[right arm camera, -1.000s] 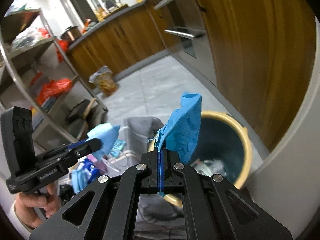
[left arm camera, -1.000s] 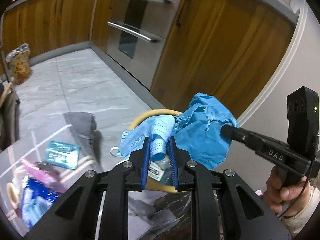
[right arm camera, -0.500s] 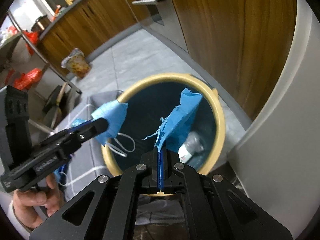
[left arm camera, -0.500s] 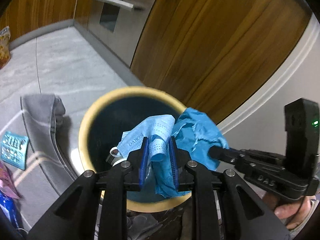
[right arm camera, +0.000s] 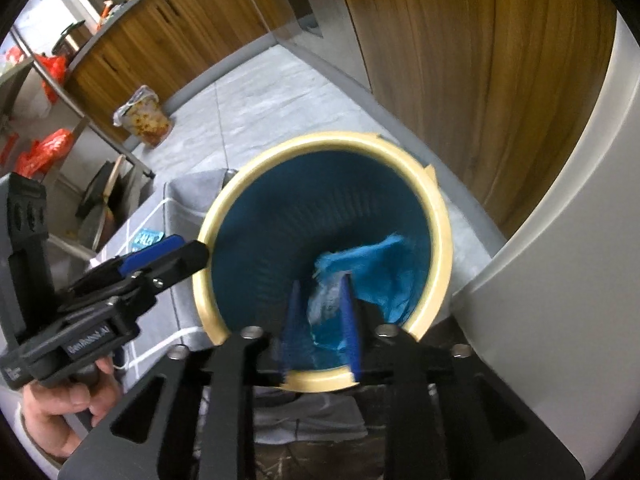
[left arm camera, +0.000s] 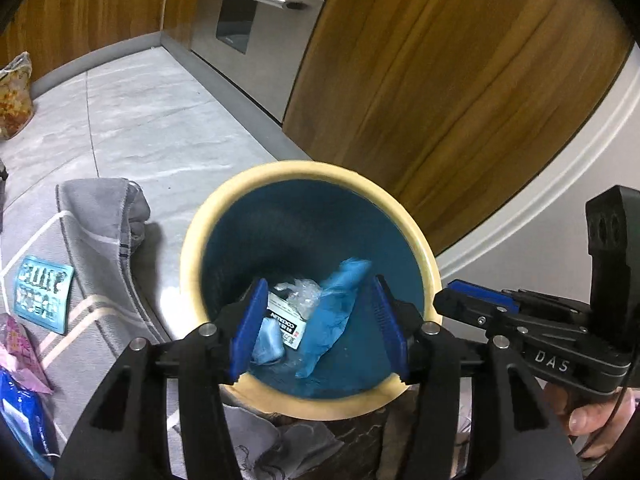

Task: Collect trash
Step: 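Move both grippers over the bin and release the mask and glove inside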

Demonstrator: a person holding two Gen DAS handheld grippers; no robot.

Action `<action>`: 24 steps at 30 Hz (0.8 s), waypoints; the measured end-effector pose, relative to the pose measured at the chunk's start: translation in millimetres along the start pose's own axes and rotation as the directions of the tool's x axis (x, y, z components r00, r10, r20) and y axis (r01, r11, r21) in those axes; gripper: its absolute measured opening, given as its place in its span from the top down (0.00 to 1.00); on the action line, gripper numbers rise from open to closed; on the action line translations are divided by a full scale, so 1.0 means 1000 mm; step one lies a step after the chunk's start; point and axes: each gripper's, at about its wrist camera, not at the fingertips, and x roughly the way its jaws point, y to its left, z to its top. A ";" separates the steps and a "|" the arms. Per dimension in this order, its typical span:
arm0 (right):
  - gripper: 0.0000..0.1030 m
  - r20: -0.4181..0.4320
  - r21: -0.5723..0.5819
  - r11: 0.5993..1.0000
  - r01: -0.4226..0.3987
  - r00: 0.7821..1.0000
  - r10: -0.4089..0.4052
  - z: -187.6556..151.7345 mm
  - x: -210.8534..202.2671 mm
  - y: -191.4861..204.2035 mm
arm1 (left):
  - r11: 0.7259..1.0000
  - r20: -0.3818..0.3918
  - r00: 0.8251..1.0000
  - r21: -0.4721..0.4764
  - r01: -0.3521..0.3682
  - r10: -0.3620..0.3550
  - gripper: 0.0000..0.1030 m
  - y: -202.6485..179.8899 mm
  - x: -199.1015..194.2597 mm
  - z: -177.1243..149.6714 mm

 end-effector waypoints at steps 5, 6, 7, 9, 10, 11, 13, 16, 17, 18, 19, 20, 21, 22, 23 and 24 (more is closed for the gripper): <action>0.73 0.015 0.000 1.000 0.002 1.000 -0.002 0.000 -0.004 0.000 | 1.000 0.020 1.000 -0.005 -0.014 0.014 0.48 0.005 -0.012 0.001; 0.73 0.016 -0.001 1.000 0.002 1.000 -0.002 0.000 -0.004 0.001 | 1.000 0.021 1.000 -0.004 -0.017 0.017 0.48 0.005 -0.013 0.001; 0.72 0.018 -0.003 1.000 0.003 1.000 -0.003 0.000 -0.004 0.001 | 1.000 0.021 1.000 -0.001 -0.022 0.022 0.48 0.006 -0.015 0.001; 0.66 0.025 -0.011 1.000 0.011 1.000 -0.010 0.001 -0.006 0.003 | 1.000 0.023 1.000 0.001 -0.022 0.021 0.48 0.006 -0.018 0.001; 0.58 0.030 -0.014 1.000 0.013 0.999 -0.012 0.001 -0.007 0.005 | 1.000 0.025 0.999 0.001 -0.020 0.020 0.48 0.007 -0.019 0.001; 0.54 0.037 -0.020 1.000 0.016 0.999 -0.015 0.001 -0.008 0.007 | 1.000 0.026 0.999 0.001 -0.022 0.022 0.48 0.007 -0.020 0.001; 0.46 0.051 -0.035 0.999 0.022 0.999 -0.020 0.002 -0.010 0.011 | 1.000 0.033 0.999 0.005 -0.027 0.027 0.41 0.009 -0.025 0.001; 0.43 0.059 -0.041 0.999 0.021 0.998 -0.019 0.003 -0.012 0.011 | 0.999 0.053 0.998 0.009 -0.039 0.038 0.30 0.011 -0.035 0.002; 0.42 0.062 -0.040 0.999 0.020 0.998 -0.018 0.003 -0.013 0.011 | 0.999 0.059 0.998 0.009 -0.039 0.038 0.27 0.013 -0.039 0.002; 0.39 0.065 -0.040 0.999 0.018 0.998 -0.015 0.004 -0.014 0.012 | 0.999 0.063 0.997 0.008 -0.039 0.038 0.24 0.014 -0.043 0.002; 0.36 0.068 -0.042 0.999 0.015 0.998 -0.012 0.005 -0.014 0.013 | 0.999 0.068 0.997 0.006 -0.043 0.043 0.22 0.017 -0.047 0.002; 0.35 0.073 -0.048 0.999 0.013 0.997 -0.010 0.006 -0.014 0.014 | 0.999 0.070 0.996 0.003 -0.051 0.051 0.22 0.019 -0.051 0.001; 0.33 0.075 -0.054 0.998 0.013 0.997 -0.009 0.005 -0.015 0.017 | 0.998 0.072 0.996 0.001 -0.055 0.055 0.20 0.022 -0.054 0.000; 0.33 0.077 -0.061 0.998 0.012 0.997 -0.007 0.005 -0.016 0.019 | 0.998 0.075 0.995 -0.002 -0.058 0.058 0.20 0.025 -0.057 -0.001; 0.32 0.078 -0.067 0.998 0.010 0.997 -0.005 0.005 -0.016 0.021 | 0.998 0.078 0.995 -0.004 -0.061 0.062 0.19 0.028 -0.061 -0.002; 0.32 0.079 -0.071 0.997 0.010 0.997 -0.004 0.005 -0.016 0.025 | 0.998 0.080 0.994 -0.006 -0.068 0.068 0.19 0.031 -0.065 -0.003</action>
